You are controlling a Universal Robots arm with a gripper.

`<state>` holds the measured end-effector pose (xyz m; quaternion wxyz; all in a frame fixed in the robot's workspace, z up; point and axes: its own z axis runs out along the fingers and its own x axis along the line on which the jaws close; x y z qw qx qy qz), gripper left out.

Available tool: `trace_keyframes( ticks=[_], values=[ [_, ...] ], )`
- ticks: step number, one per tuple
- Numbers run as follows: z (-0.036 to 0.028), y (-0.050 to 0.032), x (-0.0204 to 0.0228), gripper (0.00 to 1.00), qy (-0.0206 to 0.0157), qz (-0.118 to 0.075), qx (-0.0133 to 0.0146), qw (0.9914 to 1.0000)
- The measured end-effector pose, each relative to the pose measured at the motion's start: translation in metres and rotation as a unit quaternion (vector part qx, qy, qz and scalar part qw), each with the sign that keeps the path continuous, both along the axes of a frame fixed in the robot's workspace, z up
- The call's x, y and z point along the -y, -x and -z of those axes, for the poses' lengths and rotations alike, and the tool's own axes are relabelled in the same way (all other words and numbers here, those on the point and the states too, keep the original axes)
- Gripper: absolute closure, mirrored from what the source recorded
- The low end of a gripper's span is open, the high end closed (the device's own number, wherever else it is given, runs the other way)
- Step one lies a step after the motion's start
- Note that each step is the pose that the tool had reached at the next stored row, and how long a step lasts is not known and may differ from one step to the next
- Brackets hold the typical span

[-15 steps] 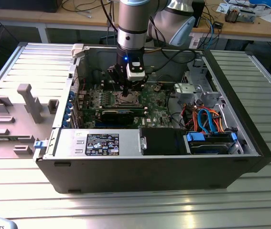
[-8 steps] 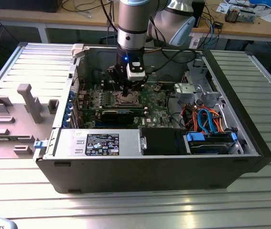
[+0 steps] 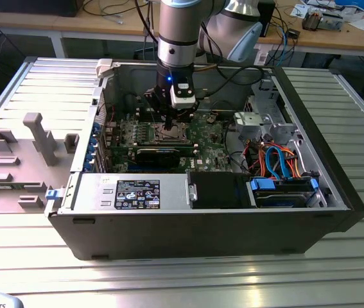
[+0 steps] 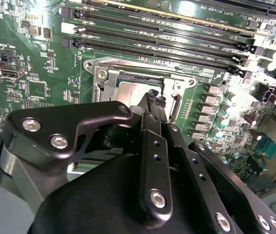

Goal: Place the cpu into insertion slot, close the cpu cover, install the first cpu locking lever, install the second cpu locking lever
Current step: 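Install the first cpu locking lever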

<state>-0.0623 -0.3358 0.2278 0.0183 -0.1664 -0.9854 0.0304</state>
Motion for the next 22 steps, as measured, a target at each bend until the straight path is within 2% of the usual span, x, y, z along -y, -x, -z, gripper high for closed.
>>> trace_keyframes(
  ticks=[22],
  values=[
    [0.0,0.0,0.0,0.89,0.0,-0.01,0.0,0.99995]
  ],
)
